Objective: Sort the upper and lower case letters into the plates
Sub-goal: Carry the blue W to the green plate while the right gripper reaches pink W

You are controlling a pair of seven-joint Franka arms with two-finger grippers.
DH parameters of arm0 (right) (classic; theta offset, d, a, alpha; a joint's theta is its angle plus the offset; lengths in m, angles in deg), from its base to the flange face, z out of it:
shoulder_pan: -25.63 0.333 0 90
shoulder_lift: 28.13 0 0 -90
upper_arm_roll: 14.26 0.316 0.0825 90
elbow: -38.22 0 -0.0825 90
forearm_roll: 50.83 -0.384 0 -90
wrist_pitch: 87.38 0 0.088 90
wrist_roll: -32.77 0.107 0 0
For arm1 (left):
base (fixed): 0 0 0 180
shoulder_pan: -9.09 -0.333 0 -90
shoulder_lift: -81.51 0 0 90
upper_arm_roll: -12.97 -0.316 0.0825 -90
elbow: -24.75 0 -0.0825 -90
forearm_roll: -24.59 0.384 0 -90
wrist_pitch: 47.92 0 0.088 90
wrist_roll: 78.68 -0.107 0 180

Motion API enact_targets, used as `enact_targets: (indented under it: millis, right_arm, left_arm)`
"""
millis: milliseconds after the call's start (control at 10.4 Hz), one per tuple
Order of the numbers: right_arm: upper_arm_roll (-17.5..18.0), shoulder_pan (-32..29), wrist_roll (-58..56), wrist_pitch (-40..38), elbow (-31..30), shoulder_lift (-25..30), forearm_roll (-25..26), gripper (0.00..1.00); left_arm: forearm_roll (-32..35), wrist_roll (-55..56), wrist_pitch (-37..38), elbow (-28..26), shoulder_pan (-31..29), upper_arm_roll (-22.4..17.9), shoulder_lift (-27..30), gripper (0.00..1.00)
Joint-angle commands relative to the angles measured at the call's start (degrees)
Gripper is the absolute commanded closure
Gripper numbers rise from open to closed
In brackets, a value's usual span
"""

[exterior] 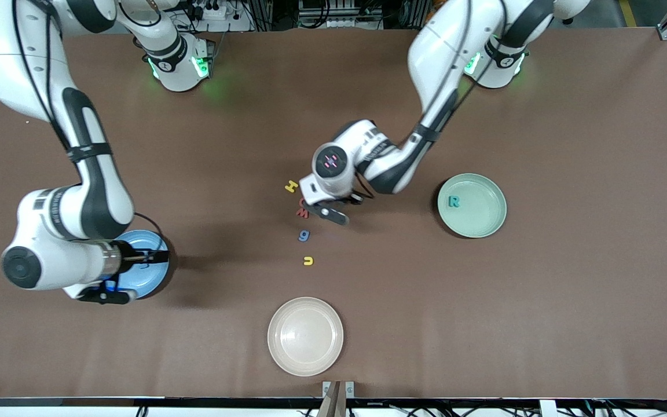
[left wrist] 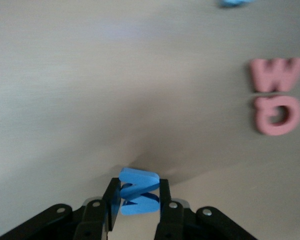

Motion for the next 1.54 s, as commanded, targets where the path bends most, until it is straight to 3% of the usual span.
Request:
enact_targets:
  millis: [0,193,289,385,481,578,867,963,1059,1156,1348,1444]
  right_arm:
    - [-0.32,4.57,8.64,2.79,-2.20,1.00,-1.18,0.00]
    - [-0.23,7.57,16.99,12.07,-9.20,1.43,-6.34,0.00]
    - [-0.23,10.02,19.90,18.56,-14.90,3.26,-6.54,0.00]
    - [-0.23,11.70,23.93,24.80,-20.18,5.02,-6.55,0.00]
    - [-0.23,14.93,29.45,26.52,-21.53,5.47,-6.55,0.00]
    - [-0.23,18.27,36.12,26.97,-21.63,5.22,-6.55,0.00]
    - [-0.40,26.37,47.41,27.06,-21.72,4.96,-6.46,0.00]
    - [-0.40,28.92,48.57,28.28,-21.90,4.60,-6.37,0.00]
    - [-0.58,30.86,48.67,29.60,-22.51,4.60,-6.28,0.00]
    - [-0.58,31.05,48.58,29.96,-22.51,4.34,-5.85,0.00]
    - [-0.75,33.41,48.49,32.40,-22.51,2.41,-3.31,0.00]
    - [-0.84,33.60,48.58,32.77,-22.60,1.62,-1.99,0.00]
  left_arm:
    - [-1.90,-8.74,10.29,-1.28,-6.84,2.34,5.60,0.94]
    - [-3.12,-13.35,19.77,-1.81,-10.80,2.79,9.21,0.94]
    - [-5.57,-13.62,25.66,-2.16,-13.17,2.79,10.53,0.94]
    - [-5.60,-14.32,27.11,-6.17,-14.59,2.79,13.15,0.93]
    - [-5.60,-14.59,27.13,-10.56,-16.08,2.70,15.61,0.93]
    - [-5.42,-15.20,26.34,-14.52,-18.88,2.70,16.86,0.93]
    - [-3.66,-28.18,11.18,-30.59,-26.96,2.70,22.48,0.92]
    - [-3.75,-34.31,8.08,-32.64,-30.30,2.70,22.23,0.92]
    - [-3.75,-37.24,7.62,-32.57,-33.12,2.79,21.27,0.75]
    - [-4.62,-37.10,7.61,-32.57,-33.50,2.79,20.83,0.01]
    - [-7.69,-31.69,8.31,-32.40,-32.36,3.31,21.17,0.00]
    - [-7.88,-26.51,8.40,-31.96,-31.31,5.84,21.52,0.00]
